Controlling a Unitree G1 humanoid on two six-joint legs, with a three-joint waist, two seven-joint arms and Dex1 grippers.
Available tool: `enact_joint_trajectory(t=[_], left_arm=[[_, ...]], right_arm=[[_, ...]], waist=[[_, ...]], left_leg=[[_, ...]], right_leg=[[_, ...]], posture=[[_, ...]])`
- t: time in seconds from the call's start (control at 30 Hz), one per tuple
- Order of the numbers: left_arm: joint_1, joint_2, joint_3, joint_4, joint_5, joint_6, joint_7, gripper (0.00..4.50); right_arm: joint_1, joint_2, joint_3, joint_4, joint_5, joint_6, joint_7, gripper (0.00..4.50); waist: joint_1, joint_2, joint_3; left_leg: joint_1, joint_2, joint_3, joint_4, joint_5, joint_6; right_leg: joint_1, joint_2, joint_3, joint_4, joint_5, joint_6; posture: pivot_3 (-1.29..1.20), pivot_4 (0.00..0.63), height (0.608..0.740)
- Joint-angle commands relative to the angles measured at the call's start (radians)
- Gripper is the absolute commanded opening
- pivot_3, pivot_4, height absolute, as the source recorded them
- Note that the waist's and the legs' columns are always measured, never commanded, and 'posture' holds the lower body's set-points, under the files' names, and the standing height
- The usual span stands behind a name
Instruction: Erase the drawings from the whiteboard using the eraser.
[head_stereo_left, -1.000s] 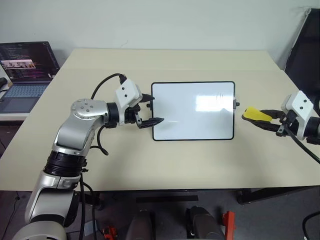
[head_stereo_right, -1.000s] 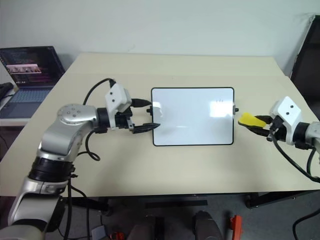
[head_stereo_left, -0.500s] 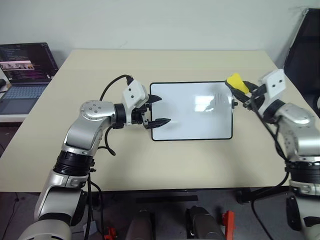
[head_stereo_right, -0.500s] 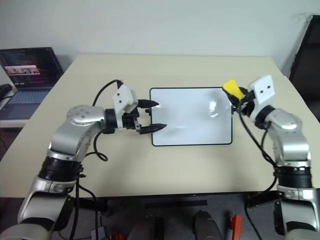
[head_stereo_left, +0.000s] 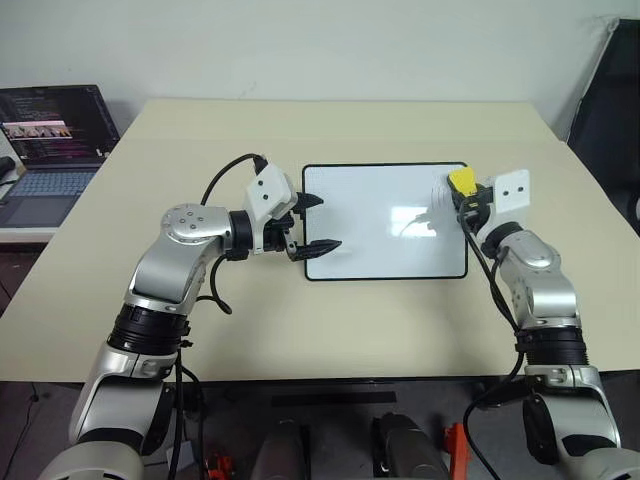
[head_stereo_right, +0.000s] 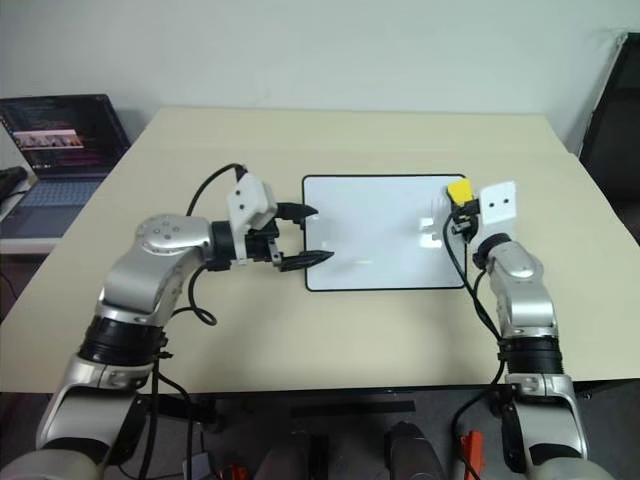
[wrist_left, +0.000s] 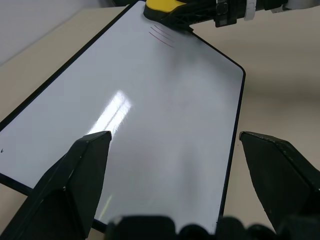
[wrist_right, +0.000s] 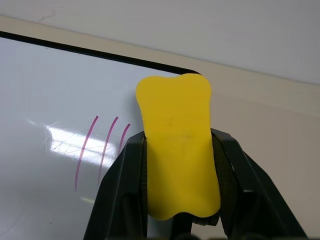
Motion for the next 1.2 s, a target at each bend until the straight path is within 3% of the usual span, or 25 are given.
enact_joint_trajectory(t=[0.03,0.3,0.47,0.6,0.9,1.2], left_arm=[[-0.012,0.005,0.014,-0.022,-0.001,-0.007,0.004,4.5],[-0.01,0.009,0.017,-0.026,0.0,-0.005,0.005,4.5],[-0.011,0.011,0.017,-0.024,0.001,-0.005,0.005,4.5],[-0.015,0.009,0.016,-0.02,0.003,-0.006,0.006,4.5],[-0.023,0.0,0.011,-0.01,0.007,-0.01,0.006,4.5],[-0.032,-0.013,0.008,0.007,0.016,-0.019,0.009,4.5]], right_arm=[[0.024,0.015,0.071,0.075,-0.048,0.008,0.016,1.34],[0.07,0.033,0.221,0.032,-0.084,-0.026,0.152,1.34],[0.082,0.015,0.235,-0.009,-0.069,-0.018,0.223,1.34],[0.061,0.005,0.201,0.018,-0.085,-0.031,0.188,1.34],[-0.036,-0.008,0.083,0.183,-0.112,-0.045,-0.054,1.34],[0.017,0.006,0.178,0.094,-0.084,-0.018,0.129,1.33]], waist=[[-0.005,-0.001,-0.001],[-0.038,-0.003,-0.003],[-0.041,-0.003,-0.004],[-0.038,-0.003,-0.004],[-0.033,-0.003,-0.004],[-0.039,-0.004,-0.004]], left_leg=[[0.0,0.0,0.0,0.0,0.0,0.0],[0.003,0.002,0.0,0.0,0.001,0.001],[0.005,0.003,0.0,0.0,0.002,0.002],[0.004,0.003,0.0,0.001,0.002,0.003],[0.003,0.003,0.0,0.001,0.003,0.003],[0.003,0.003,0.0,0.0,0.003,0.003]], right_leg=[[0.0,0.0,0.0,0.0,0.0,0.0],[0.001,0.003,0.002,0.001,0.001,0.003],[0.001,0.005,0.003,0.002,0.003,0.002],[0.001,0.005,0.003,0.001,0.003,0.003],[0.001,0.005,0.003,0.001,0.004,0.003],[0.001,0.005,0.003,0.0,0.004,0.003]], posture=[[0.0,0.15,0.74],[0.0,0.15,0.74],[0.0,0.15,0.74],[0.0,0.15,0.74],[0.0,0.15,0.74],[0.0,0.15,0.74]])
